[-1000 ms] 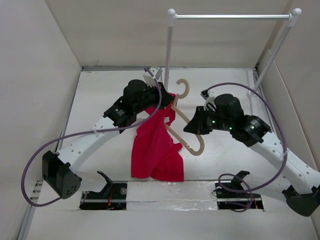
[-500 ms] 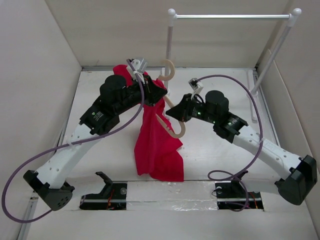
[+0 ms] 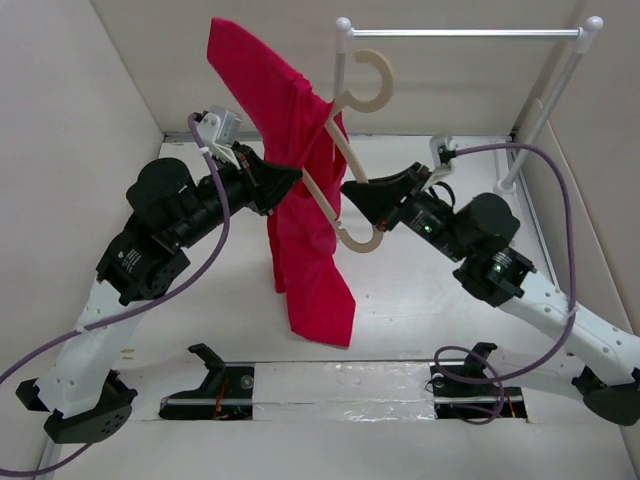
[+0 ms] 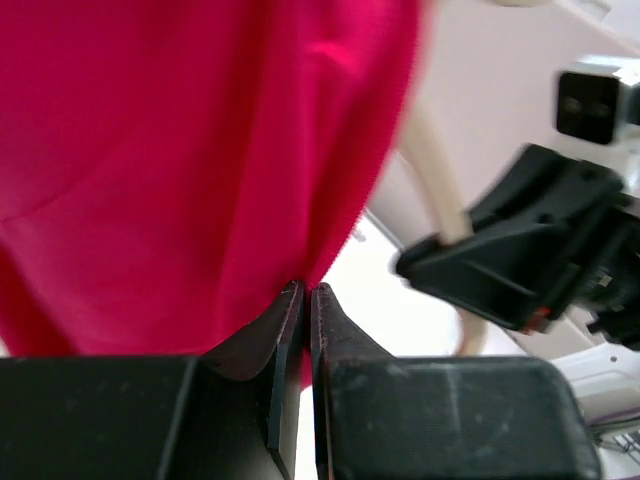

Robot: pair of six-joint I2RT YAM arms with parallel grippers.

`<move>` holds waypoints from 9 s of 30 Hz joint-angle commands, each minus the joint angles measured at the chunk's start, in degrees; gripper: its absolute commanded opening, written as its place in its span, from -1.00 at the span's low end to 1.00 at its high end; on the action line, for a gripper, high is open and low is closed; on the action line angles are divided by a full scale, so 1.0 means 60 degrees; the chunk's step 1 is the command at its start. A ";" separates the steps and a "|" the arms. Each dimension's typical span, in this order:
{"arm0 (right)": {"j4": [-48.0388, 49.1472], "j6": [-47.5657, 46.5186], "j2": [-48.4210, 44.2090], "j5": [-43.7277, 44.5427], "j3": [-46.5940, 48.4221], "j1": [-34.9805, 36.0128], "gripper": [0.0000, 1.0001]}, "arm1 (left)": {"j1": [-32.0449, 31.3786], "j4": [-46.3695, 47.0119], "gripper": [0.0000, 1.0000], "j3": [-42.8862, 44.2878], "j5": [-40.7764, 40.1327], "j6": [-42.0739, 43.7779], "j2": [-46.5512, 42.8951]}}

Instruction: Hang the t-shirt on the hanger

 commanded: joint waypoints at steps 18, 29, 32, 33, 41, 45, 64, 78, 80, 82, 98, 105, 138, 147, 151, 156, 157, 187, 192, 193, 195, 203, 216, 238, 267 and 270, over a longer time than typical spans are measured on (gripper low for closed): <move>0.2168 -0.1163 -0.0428 0.3752 -0.0803 0.1862 -1.00 | -0.0052 -0.0376 0.00 0.2734 -0.2158 -0.0415 0.0898; 0.1509 -0.1310 -0.0458 0.3665 -0.0702 0.2139 -1.00 | -0.0052 0.1147 0.25 0.2177 -0.3381 -0.2571 0.1454; 0.1362 -0.1427 -0.0399 0.3708 -0.0643 0.2242 -1.00 | -0.0052 0.1001 0.33 0.2353 -0.3411 -0.2965 0.1909; 0.1348 -0.1485 -0.0399 0.3752 -0.0643 0.2243 -1.00 | -0.0052 0.1044 0.35 0.2325 -0.3396 -0.3025 0.2026; 0.1216 -0.1823 -0.0296 0.3987 -0.0613 0.2433 -1.00 | 0.0212 0.1249 0.39 0.1800 -0.3176 -0.3582 0.2496; 0.1114 -0.2013 0.0010 0.4060 -0.0453 0.2433 -1.00 | 0.0212 0.1907 0.27 0.0936 -0.3279 -0.4065 0.2233; -0.0218 -0.0960 0.0803 0.3753 -0.0261 0.2769 -0.95 | 0.0313 0.3344 -1.00 -0.2244 -0.3250 -0.4885 0.0607; -0.2635 0.0140 -0.0676 0.2888 -0.0788 0.2611 0.14 | 0.0417 0.3037 -1.00 -0.3007 -0.2942 -0.5427 -0.0755; -0.2681 0.0242 -0.1041 0.2758 -0.1124 0.2245 -0.14 | 0.0417 0.2993 -1.00 -0.2993 -0.2839 -0.5530 -0.0829; -0.2403 0.0199 -0.1218 0.1633 -0.1795 0.1265 -1.00 | 0.0417 0.2963 -1.00 -0.2978 -0.2752 -0.5691 -0.0946; -0.2198 -0.1427 0.0450 -0.3878 -0.2225 -0.2327 0.45 | 0.0417 0.2524 -1.00 -0.2304 -0.2209 -0.6395 -0.0800; -0.1935 -0.1706 0.1403 -0.4201 -0.1991 -0.1948 0.17 | 0.0417 0.2861 -1.00 -0.2582 -0.2121 -0.6717 -0.0917; -0.5359 0.3288 -0.3239 -0.0466 -0.5066 0.3502 -1.00 | 0.1397 0.9114 -1.00 -0.1837 -0.4992 -0.6101 0.1483; -0.6034 0.4314 -0.3254 -0.1155 -0.5403 0.4454 -1.00 | 0.1706 0.9746 -1.00 -0.0943 -0.5329 -0.6454 0.2421; -0.6793 0.4228 -0.3460 -0.0878 -0.4878 0.4543 -1.00 | 0.1706 0.9570 -1.00 -0.0648 -0.5374 -0.5649 0.2686; -0.7893 0.3992 -0.3300 0.0367 -0.3080 0.4543 -1.00 | 0.1706 0.9672 -1.00 -0.1979 -0.4715 -0.5559 0.1972; -0.8055 0.3992 -0.3110 0.0847 -0.2741 0.4543 -1.00 | 0.1706 0.9614 -1.00 -0.2693 -0.4482 -0.5676 0.1780; -0.6565 0.2352 0.0611 0.2829 0.1906 0.3869 -0.99 | 0.1281 0.6992 -1.00 -0.7080 -0.1608 -0.8578 -0.1298; -0.6709 0.2205 0.1300 0.3533 0.2126 0.3869 -0.26 | 0.1281 0.6919 -1.00 -0.7050 -0.1609 -0.8563 -0.1357; -0.6811 0.2162 0.1562 0.3533 0.2155 0.3869 -0.21 | 0.1281 0.6904 -1.00 -0.7050 -0.1609 -0.8563 -0.1371; -0.6958 0.2220 0.1841 0.3606 0.2286 0.3869 -0.21 | 0.1281 0.6889 -1.00 -0.7065 -0.1609 -0.8592 -0.1430; -0.7031 0.2586 0.2325 0.4630 0.2199 0.3869 -0.55 | 0.1281 0.6743 -1.00 -0.7124 -0.1287 -0.8636 -0.1518; -0.7149 0.2733 0.2752 0.5701 0.2272 0.3957 -1.00 | 0.1281 0.6393 -1.00 -0.6773 -0.1300 -0.8257 -0.1475; -0.9141 0.2821 -0.0090 0.3401 0.1481 0.3782 -1.00 | 0.2086 0.4239 0.42 -0.2349 -0.2927 -0.4242 0.1587; -0.8862 0.2381 -0.0340 0.2815 0.1862 0.3429 -1.00 | 0.2438 0.4823 -0.30 -0.1704 -0.1242 -0.5164 0.4327; -0.8877 0.2367 -0.0296 0.2815 0.1950 0.3429 -1.00 | 0.2643 0.4868 -1.00 -0.1689 -0.1155 -0.5208 0.4356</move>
